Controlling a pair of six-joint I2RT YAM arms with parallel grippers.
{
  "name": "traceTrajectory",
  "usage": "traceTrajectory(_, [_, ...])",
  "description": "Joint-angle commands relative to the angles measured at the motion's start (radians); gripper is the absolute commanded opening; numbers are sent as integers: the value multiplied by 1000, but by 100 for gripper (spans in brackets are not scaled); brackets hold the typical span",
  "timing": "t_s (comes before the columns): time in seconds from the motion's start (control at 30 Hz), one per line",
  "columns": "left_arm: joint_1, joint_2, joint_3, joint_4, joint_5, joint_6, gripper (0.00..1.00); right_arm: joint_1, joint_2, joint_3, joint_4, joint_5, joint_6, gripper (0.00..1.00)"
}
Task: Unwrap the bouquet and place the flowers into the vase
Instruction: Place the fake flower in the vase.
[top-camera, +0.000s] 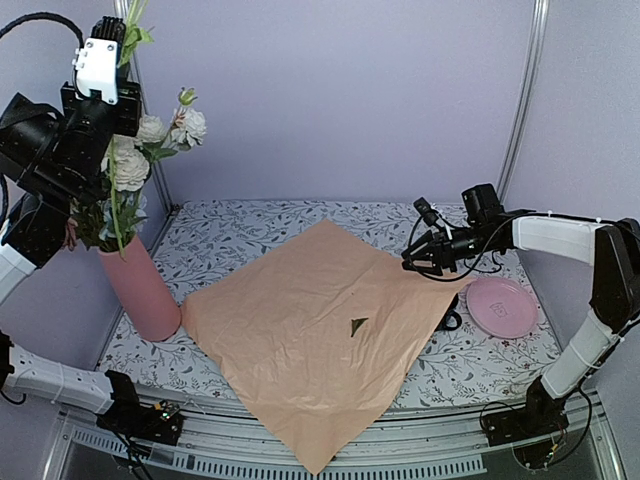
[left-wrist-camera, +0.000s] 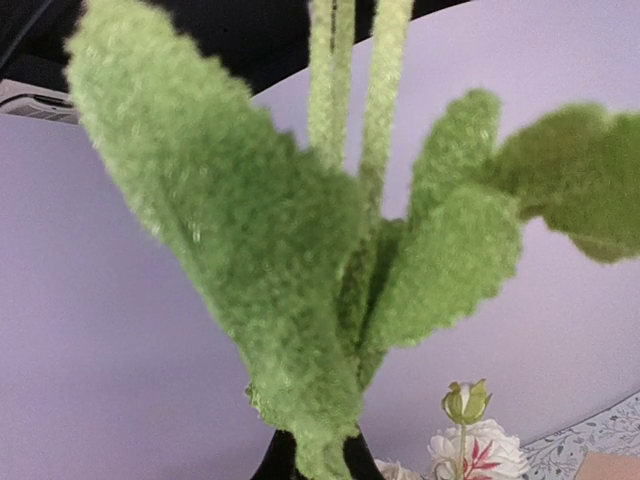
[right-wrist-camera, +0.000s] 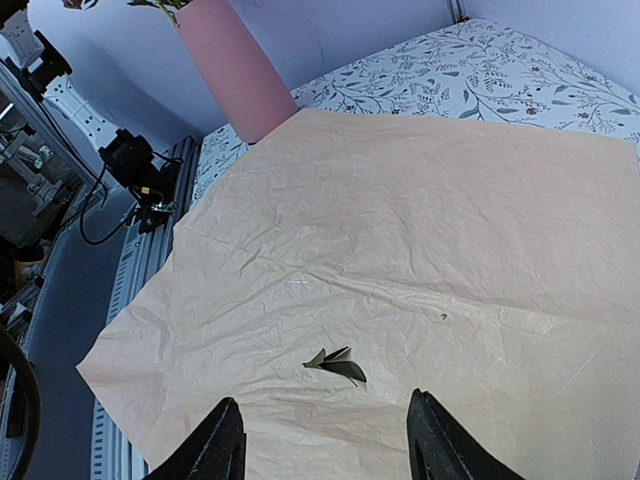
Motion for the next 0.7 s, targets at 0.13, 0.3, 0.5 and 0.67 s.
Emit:
traceTrajectory(0.13, [-17, 9, 26, 131, 9, 94, 0, 0, 12, -1, -20, -14, -13, 57])
traceTrajectory(0.3, [-17, 6, 6, 150, 15, 106, 0, 0, 16, 0, -20, -17, -13, 57])
traceTrajectory(0.5, [-18, 23, 34, 156, 22, 124, 0, 0, 24, 2, -23, -21, -12, 57])
traceTrajectory(0.67, [-18, 25, 47, 144, 24, 116, 0, 0, 25, 2, -25, -23, -13, 57])
